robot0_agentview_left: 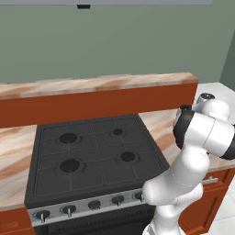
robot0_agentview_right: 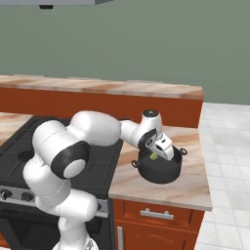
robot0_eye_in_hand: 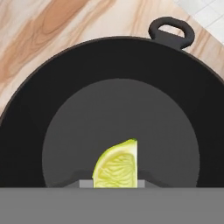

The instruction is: Turn on the sink faucet. Then move the lemon wedge from the counter to the sink. Turn off the sink. Move the vegetable from the sink to the pot next to the stove. Finally move the pot to the front left burner.

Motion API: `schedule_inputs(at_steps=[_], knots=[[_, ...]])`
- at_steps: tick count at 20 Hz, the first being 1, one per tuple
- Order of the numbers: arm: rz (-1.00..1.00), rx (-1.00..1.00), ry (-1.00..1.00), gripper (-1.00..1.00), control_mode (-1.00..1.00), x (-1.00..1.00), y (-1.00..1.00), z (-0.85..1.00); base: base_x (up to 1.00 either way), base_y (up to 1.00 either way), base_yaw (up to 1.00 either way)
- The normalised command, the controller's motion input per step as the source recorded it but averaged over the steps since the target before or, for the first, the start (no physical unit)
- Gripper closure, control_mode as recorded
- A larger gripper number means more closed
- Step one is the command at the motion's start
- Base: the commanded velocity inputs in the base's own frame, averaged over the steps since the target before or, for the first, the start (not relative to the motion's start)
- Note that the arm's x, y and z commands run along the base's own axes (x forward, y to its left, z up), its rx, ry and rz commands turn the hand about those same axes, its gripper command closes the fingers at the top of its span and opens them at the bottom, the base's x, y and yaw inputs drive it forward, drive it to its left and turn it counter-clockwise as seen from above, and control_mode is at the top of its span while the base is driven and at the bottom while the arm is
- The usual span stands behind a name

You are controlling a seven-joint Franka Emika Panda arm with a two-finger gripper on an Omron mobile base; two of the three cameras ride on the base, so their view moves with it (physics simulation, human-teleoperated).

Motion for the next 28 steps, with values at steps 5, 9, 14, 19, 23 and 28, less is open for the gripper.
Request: schedule_inputs(at_steps=[5,9,14,19,23,28], knots=[[0.0,0.0,0.0,1.0,-1.0,0.09,-0.18,-0.17,0.0,0.0,0.0],[0.0,0.0,0.01,1.0,-1.0,0.14,-0.13,-0.22,0.0,0.0,0.0],[0.0,0.0,0.02,-1.0,-1.0,0.17,-0.04,-0.26,0.0,0.0,0.0],[0.0,0.0,0.0,-1.0,-1.0,0.15,0.0,-0.16,0.0,0.0,0.0],[0.0,0.0,0.0,-1.0,-1.0,0.04,0.0,-0.01,0.0,0.0,0.0],[0.0,0.0,-0.01,-1.0,-1.0,-0.01,0.08,0.24,0.0,0.0,0.0]])
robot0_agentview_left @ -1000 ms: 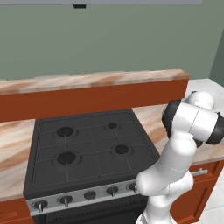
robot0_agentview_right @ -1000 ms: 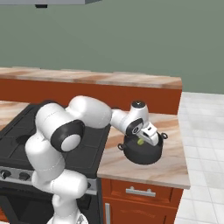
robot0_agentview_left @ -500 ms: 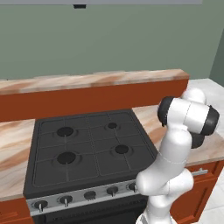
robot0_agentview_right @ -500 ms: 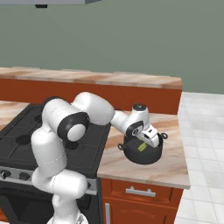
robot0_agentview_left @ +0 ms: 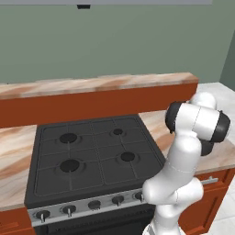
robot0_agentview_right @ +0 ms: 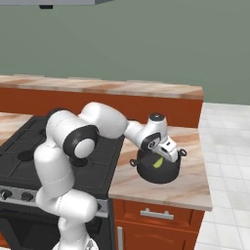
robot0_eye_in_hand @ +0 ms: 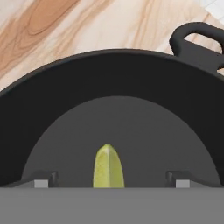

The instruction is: Turn on the sink faucet. Then move the lemon wedge from the counter to the sink. Turn off the sink. Move the vegetable from the sink to the pot next to the stove. Finally move the pot to the front left burner.

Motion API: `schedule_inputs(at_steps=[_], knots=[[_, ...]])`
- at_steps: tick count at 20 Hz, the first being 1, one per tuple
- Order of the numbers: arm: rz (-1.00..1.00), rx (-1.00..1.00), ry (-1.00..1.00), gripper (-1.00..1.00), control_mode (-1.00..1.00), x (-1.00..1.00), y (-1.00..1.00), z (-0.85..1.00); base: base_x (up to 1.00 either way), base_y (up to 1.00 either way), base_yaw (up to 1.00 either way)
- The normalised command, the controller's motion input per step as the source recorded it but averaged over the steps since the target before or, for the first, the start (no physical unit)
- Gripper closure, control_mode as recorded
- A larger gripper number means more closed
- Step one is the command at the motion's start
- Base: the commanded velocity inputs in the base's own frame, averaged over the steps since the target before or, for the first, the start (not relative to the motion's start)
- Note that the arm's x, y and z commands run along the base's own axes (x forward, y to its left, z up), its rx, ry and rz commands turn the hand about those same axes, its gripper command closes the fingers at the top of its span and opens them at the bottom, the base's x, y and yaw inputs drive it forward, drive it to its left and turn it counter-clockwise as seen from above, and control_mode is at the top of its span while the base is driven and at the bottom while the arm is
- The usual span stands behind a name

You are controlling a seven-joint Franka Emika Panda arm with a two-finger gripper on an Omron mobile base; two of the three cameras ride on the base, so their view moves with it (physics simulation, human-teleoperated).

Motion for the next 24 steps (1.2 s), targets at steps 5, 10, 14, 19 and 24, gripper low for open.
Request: schedule_inputs(at_steps=[5,10,14,19,24], knots=[[0.0,0.0,0.0,-1.0,-1.0,-0.15,0.19,0.38,0.0,0.0,0.0],[0.02,-0.02,0.0,-1.0,-1.0,-0.25,0.24,0.32,0.0,0.0,0.0],[0.07,-0.03,0.0,-1.0,-1.0,-0.25,0.42,0.22,0.0,0.0,0.0],[0.13,-0.04,0.02,-1.0,-1.0,-0.25,0.52,0.13,0.0,0.0,0.0],[0.14,-0.05,0.03,-1.0,-1.0,-0.19,0.53,0.03,0.0,0.0,0.0]])
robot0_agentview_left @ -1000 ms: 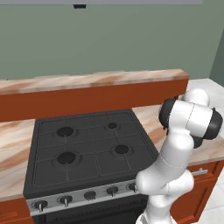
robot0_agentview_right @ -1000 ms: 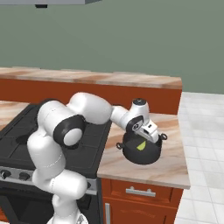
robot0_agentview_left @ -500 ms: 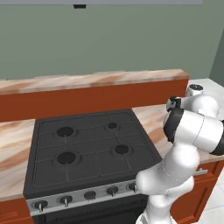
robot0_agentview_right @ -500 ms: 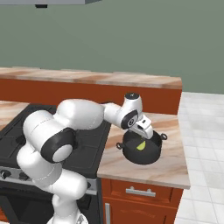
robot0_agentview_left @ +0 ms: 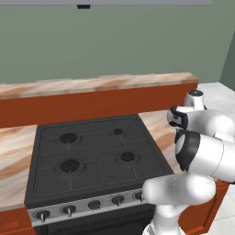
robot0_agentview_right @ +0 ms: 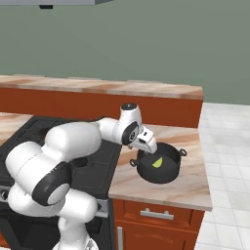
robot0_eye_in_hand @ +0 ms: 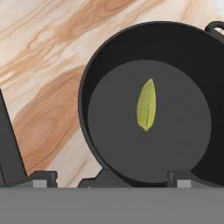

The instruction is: Turn on the sink faucet. Then move the lemon wedge from the counter to the sink. Turn off the sink. Move the vegetable from the sink to the pot next to the stove. Finally move the pot to the front left burner.

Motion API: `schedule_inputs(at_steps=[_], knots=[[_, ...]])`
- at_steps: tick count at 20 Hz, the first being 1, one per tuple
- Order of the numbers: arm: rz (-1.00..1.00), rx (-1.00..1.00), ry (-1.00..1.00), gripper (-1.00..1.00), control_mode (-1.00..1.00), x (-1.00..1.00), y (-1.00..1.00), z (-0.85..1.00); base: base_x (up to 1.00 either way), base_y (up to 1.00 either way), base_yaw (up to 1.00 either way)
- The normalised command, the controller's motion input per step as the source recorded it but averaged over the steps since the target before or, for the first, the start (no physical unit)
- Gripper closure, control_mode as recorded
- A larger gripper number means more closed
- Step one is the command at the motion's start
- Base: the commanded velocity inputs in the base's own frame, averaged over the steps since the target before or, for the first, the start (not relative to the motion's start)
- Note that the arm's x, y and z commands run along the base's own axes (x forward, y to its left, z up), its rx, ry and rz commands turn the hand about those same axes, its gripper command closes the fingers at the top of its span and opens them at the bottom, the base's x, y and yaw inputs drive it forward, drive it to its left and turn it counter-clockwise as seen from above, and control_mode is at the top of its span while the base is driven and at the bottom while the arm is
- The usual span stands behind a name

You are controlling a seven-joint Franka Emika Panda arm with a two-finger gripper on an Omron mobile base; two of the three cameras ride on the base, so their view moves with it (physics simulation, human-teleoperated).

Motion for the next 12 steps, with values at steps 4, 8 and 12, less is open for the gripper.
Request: schedule_inputs(at_steps=[4,8,12], knots=[[0.06,-0.01,0.0,-1.0,-1.0,-0.01,0.4,0.0,0.0,0.0,0.0],[0.0,0.0,0.0,-1.0,-1.0,0.07,0.13,-0.01,0.0,0.0,0.0],[0.02,0.0,0.0,-1.0,-1.0,0.21,-0.02,-0.14,0.0,0.0,0.0]])
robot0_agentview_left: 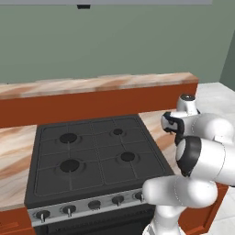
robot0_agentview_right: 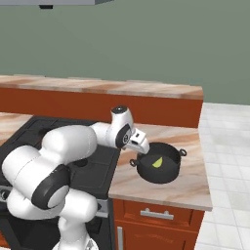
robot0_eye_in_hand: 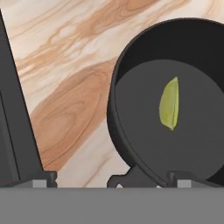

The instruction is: Turn on the sink faucet. Then move the lemon wedge from the counter to the sink. Turn off the sink. Move the vegetable from the sink to the pot next to the stove. Finally move the pot to the front left burner.

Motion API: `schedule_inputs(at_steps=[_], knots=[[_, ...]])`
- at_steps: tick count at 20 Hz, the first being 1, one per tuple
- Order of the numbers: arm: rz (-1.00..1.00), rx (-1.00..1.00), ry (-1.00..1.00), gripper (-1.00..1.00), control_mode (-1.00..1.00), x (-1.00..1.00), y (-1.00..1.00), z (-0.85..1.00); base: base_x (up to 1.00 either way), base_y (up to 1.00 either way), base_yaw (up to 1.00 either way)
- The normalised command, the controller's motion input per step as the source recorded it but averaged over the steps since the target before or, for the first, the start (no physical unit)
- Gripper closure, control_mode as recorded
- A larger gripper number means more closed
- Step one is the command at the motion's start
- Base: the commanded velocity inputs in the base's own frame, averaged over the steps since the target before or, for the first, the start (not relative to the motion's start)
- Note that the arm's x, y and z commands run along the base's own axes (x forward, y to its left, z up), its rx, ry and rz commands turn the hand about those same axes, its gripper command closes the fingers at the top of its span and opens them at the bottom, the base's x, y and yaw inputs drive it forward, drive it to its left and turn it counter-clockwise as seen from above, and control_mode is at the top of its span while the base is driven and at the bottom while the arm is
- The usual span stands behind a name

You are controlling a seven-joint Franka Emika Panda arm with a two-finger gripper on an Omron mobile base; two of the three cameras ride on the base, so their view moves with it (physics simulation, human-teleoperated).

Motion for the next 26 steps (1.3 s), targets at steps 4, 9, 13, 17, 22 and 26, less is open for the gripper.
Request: schedule_inputs(at_steps=[4,9,13,17,22,26], knots=[[0.03,0.0,0.0,-1.0,-1.0,0.27,-0.08,-0.15,0.0,0.0,0.0],[0.04,0.0,0.0,-1.0,-1.0,0.28,-0.08,-0.17,0.0,0.0,0.0],[0.05,0.0,0.0,-1.0,-1.0,0.26,-0.09,-0.16,0.0,0.0,0.0],[0.03,0.0,0.0,-1.0,-1.0,0.22,-0.12,-0.15,0.0,0.0,0.0],[0.0,0.0,0.01,-1.0,-1.0,0.14,-0.1,-0.19,0.0,0.0,0.0],[0.0,-0.01,0.03,-1.0,-1.0,0.1,-0.05,-0.26,0.0,0.0,0.0]])
